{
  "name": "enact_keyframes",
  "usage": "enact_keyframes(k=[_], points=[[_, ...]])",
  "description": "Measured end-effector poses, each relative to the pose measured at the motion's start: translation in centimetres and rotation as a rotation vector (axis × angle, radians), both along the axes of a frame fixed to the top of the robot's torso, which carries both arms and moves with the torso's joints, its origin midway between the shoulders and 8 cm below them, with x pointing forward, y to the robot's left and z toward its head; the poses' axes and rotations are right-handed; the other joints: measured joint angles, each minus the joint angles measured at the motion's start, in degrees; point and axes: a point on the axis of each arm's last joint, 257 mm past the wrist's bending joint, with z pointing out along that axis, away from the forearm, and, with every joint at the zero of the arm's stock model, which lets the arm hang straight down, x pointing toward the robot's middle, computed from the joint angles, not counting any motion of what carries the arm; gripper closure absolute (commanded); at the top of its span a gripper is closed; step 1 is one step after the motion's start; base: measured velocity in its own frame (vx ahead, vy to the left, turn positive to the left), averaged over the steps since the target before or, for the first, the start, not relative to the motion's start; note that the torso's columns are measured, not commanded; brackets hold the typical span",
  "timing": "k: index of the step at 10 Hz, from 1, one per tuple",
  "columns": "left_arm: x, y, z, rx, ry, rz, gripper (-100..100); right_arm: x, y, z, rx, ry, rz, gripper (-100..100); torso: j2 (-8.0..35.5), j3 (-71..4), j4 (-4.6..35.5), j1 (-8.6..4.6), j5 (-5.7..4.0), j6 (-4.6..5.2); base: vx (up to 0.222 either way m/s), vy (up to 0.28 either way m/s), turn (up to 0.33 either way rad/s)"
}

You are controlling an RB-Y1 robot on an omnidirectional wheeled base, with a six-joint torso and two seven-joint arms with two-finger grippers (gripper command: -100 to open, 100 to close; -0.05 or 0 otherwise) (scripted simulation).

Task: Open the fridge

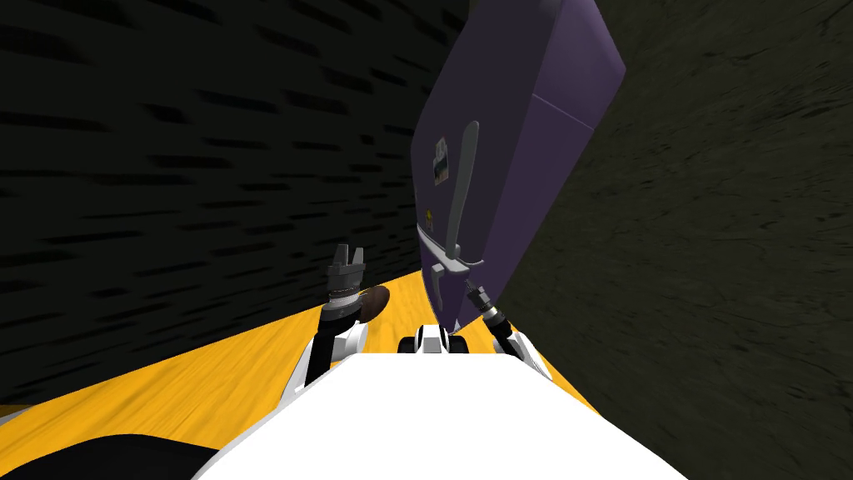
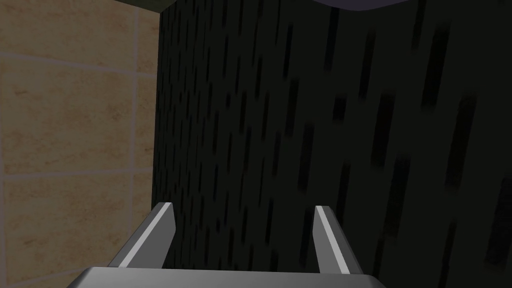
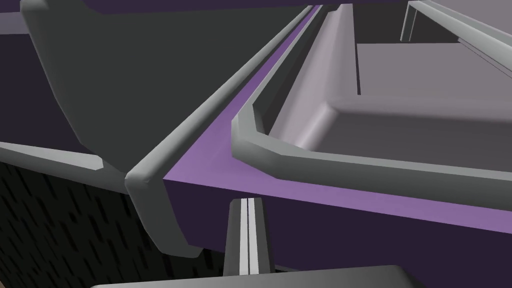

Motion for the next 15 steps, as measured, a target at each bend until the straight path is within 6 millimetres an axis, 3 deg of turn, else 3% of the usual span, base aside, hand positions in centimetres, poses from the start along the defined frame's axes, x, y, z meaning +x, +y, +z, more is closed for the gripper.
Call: enact_keyframes(k=[2, 3, 5, 6, 13, 15], points=[[0.0, 0.0, 0.0, 0.0, 0.0, 0.0, 0, 0.4, -0.9, 0.7, 0.003, 0.003, -0.011, -100, -0.2, -0.1, 0.0, -0.03, -0.02, -0.15, -0.003, 0.012, -0.042], [0.0, 0.0, 0.0, 0.0, 0.0, 0.0, 0, 0.4, -1.1, 0.9, 0.005, -0.002, -0.012, 100, 0.0, 0.0, -0.1, -0.18, -0.09, 0.05, -0.019, -0.015, 0.103], [0.0, 0.0, 0.0, 0.0, 0.0, 0.0, 0, -0.1, -0.2, 0.1, 0.001, 0.003, -0.003, 100, 0.3, 0.2, 0.1, -0.23, -0.04, 0.1, -0.011, -0.033, 0.016], [0.0, 0.0, 0.0, 0.0, 0.0, 0.0, 0, -0.2, -0.2, 0.2, -0.001, -0.003, 0.0, -100, 0.5, 0.2, 0.0, -0.26, -0.04, 0.33, -0.026, 0.0, -0.022], [0.0, 0.0, 0.0, 0.0, 0.0, 0.0, 0, -0.2, -3.5, 0.5, -0.148, 0.005, 0.037, -100, 0.3, 0.2, -0.2, -0.34, -0.21, 0.29, -0.007, 0.048, -0.003], [0.0, 0.0, 0.0, 0.0, 0.0, 0.0, 0, 0.2, -3.6, 0.3, -0.139, 0.021, 0.025, -100, 0.1, 0.1, -0.1, -0.11, -0.15, 0.01, -0.012, 0.142, -0.018]])
